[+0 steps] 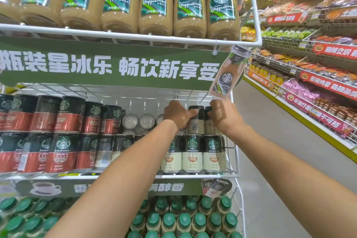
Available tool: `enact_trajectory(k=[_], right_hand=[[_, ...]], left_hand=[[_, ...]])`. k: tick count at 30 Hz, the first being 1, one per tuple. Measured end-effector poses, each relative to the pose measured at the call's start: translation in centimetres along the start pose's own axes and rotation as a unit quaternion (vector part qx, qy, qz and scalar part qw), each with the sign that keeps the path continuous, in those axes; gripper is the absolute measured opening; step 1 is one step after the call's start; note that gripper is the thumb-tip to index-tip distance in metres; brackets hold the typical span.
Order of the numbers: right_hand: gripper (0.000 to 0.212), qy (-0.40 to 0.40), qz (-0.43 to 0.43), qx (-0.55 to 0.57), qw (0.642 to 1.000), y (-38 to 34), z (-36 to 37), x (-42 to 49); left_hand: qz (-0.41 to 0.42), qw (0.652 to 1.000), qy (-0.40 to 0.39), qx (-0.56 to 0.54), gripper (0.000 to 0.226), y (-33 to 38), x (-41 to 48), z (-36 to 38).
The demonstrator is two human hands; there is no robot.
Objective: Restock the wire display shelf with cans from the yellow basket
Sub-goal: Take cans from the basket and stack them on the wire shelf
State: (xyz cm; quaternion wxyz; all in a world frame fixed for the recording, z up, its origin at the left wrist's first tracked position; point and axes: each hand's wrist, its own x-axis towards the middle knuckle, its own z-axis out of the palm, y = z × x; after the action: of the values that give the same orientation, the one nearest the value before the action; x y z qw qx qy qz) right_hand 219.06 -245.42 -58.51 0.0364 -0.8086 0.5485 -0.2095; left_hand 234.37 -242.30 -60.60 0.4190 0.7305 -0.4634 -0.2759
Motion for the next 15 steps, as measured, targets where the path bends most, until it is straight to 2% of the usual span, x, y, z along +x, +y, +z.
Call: enact_trajectory(k=[3,6,9,12,15], right_hand=[[0.016,0.020,-0.018,0.008,1.000,0.3,0.1,-0.4],[0.018,0.039,-0.059,0.021,0.997,0.4,-0.2,-1.1],[0.044,0.016,-0.082,0.013,0.996,0.4,-0.8,-2.2],[0.071,-0.068,-0.101,-0.040,0.992,-0.1,-1.5,-3.9],[0.075,-0.097,-0.147,-0.104,0.979,-1.5,-1.8,-5.9]], left_hand=[[0.014,0.998,-0.008,0.065,0.054,0.5,-0.6,-0.2],[0.089,0.982,-0.023,0.162,0.055,0.8,-1.9,-1.3],[0.143,0.951,-0.034,0.272,0.055,0.6,-3.9,-4.0],[0.155,0.898,-0.081,0.404,0.065,-0.7,-6.3,-7.3],[0.193,0.876,-0.076,0.436,0.067,-2.3,-9.3,-9.4]])
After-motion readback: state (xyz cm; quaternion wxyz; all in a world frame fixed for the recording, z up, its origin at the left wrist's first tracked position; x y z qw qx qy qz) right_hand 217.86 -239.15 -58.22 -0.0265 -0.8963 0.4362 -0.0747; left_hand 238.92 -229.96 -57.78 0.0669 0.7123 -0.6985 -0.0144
